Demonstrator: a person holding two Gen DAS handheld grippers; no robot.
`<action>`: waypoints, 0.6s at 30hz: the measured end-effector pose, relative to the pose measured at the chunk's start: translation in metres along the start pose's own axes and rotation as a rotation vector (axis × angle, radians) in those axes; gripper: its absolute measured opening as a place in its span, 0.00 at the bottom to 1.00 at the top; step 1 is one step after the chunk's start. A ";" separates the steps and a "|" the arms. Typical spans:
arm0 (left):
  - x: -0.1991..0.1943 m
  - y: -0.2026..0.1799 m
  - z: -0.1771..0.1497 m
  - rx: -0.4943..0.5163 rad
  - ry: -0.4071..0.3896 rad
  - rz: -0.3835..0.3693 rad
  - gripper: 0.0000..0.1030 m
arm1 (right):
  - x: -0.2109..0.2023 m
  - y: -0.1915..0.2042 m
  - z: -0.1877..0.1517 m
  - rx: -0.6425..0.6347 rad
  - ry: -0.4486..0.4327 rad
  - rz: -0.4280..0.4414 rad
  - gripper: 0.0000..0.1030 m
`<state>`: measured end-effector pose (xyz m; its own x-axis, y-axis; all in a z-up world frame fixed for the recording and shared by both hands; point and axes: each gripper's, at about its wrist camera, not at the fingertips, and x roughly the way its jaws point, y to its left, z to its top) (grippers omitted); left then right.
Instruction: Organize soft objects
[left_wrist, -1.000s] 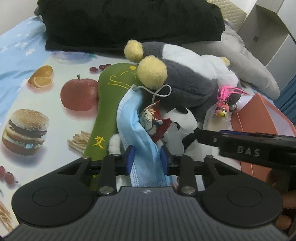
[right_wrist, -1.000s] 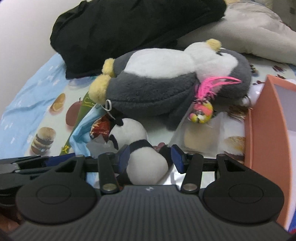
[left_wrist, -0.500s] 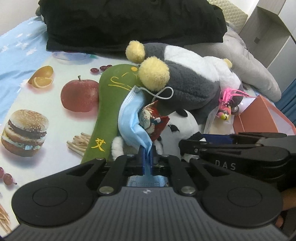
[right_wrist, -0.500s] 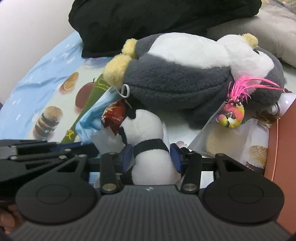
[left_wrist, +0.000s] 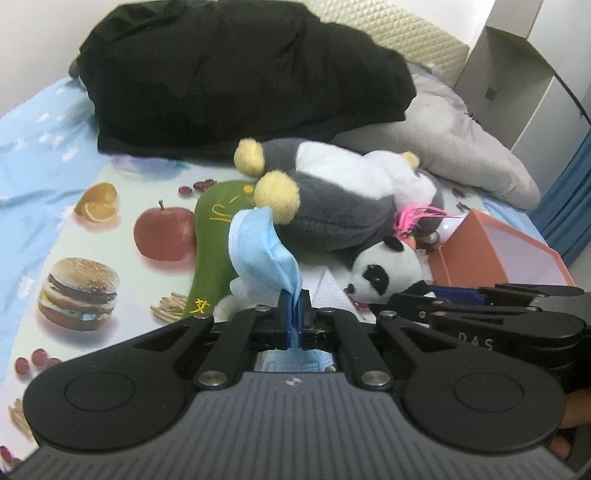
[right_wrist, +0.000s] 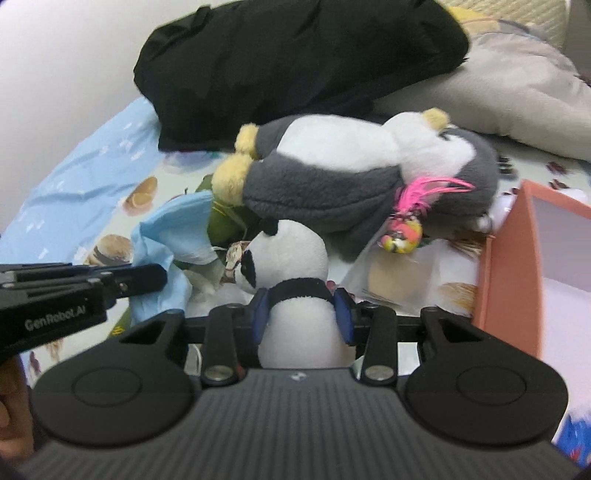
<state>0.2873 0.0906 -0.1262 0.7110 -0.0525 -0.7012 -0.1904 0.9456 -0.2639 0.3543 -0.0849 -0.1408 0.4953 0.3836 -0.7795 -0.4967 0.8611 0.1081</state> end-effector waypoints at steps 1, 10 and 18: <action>-0.007 -0.002 -0.001 0.003 -0.008 -0.002 0.03 | -0.007 0.000 -0.002 0.010 -0.008 -0.007 0.40; -0.064 -0.017 -0.027 0.036 -0.048 -0.048 0.03 | -0.057 0.010 -0.035 0.039 -0.035 -0.039 0.40; -0.095 -0.013 -0.076 0.022 -0.012 -0.095 0.03 | -0.086 0.020 -0.083 0.073 -0.010 -0.067 0.40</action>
<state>0.1711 0.0587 -0.1061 0.7335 -0.1388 -0.6654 -0.1070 0.9431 -0.3147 0.2428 -0.1283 -0.1225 0.5331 0.3274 -0.7802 -0.4089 0.9069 0.1011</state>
